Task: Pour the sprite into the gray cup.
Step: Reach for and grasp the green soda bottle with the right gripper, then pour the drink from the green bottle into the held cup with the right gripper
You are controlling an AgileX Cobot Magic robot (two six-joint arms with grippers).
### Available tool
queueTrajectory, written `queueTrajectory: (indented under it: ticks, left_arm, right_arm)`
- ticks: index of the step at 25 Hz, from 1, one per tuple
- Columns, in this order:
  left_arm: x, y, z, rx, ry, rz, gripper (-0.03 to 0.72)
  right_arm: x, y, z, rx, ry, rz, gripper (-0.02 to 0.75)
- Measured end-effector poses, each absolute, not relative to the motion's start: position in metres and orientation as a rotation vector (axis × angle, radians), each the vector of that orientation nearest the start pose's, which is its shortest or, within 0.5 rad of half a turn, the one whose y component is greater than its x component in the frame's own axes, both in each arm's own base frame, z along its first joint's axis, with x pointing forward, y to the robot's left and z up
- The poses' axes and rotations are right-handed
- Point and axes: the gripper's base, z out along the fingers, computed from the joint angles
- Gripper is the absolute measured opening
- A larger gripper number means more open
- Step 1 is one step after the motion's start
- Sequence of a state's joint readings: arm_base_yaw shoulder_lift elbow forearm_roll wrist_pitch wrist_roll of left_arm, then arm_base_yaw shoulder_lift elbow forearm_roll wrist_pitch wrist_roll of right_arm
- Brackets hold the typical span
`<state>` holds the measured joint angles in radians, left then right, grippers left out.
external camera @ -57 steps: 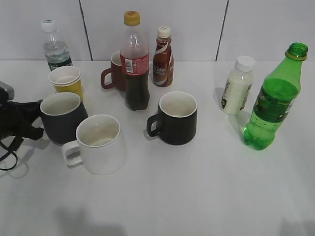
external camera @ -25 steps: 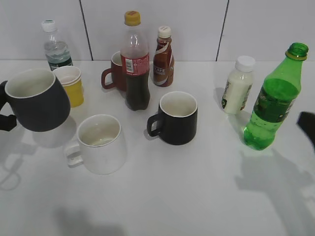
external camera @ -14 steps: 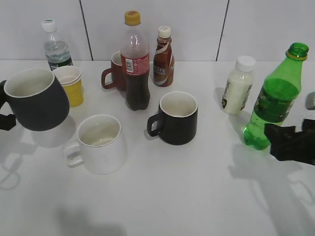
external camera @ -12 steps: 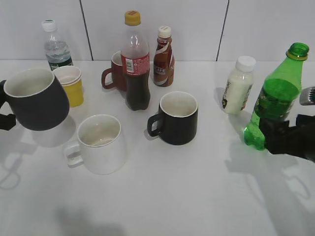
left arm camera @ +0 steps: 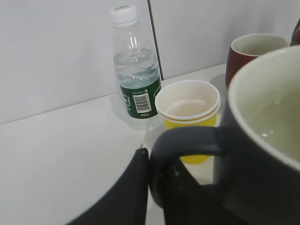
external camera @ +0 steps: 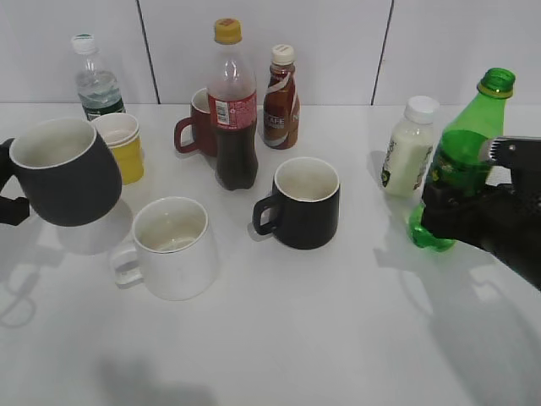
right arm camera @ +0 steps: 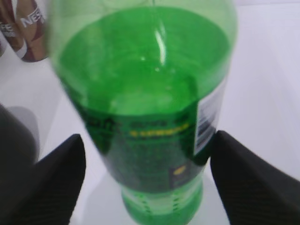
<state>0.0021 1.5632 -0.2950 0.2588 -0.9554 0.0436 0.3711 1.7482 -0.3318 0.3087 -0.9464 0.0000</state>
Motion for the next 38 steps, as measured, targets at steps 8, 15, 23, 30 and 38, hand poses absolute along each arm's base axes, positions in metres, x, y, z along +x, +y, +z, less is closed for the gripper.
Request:
queueTrajectory:
  ticks: [8, 15, 23, 30, 38]
  left_arm:
    - [0.238, -0.021, 0.161, 0.341, 1.785, -0.055, 0.05]
    - [0.237, -0.048, 0.183, 0.475, 1.83, -0.079, 0.05]
    - [0.224, -0.086, 0.195, 0.625, 1.782, -0.176, 0.05]
    - [0.211, -0.129, 0.198, 0.821, 1.788, -0.266, 0.05]
    - [0.211, -0.146, 0.205, 0.89, 1.793, -0.282, 0.05]
  right_arm:
    - [0.244, 0.078, 0.124, -0.253, 1.893, 0.076, 0.321]
    - [0.237, 0.08, 0.159, -0.411, 1.801, 0.021, 0.321]
    - [0.233, 0.084, 0.179, -0.674, 1.82, -0.099, 0.321]
    - [0.24, 0.119, 0.2, -0.979, 1.675, -0.248, 0.321]
    - [0.242, 0.133, 0.213, -1.235, 1.461, -0.5, 0.321]
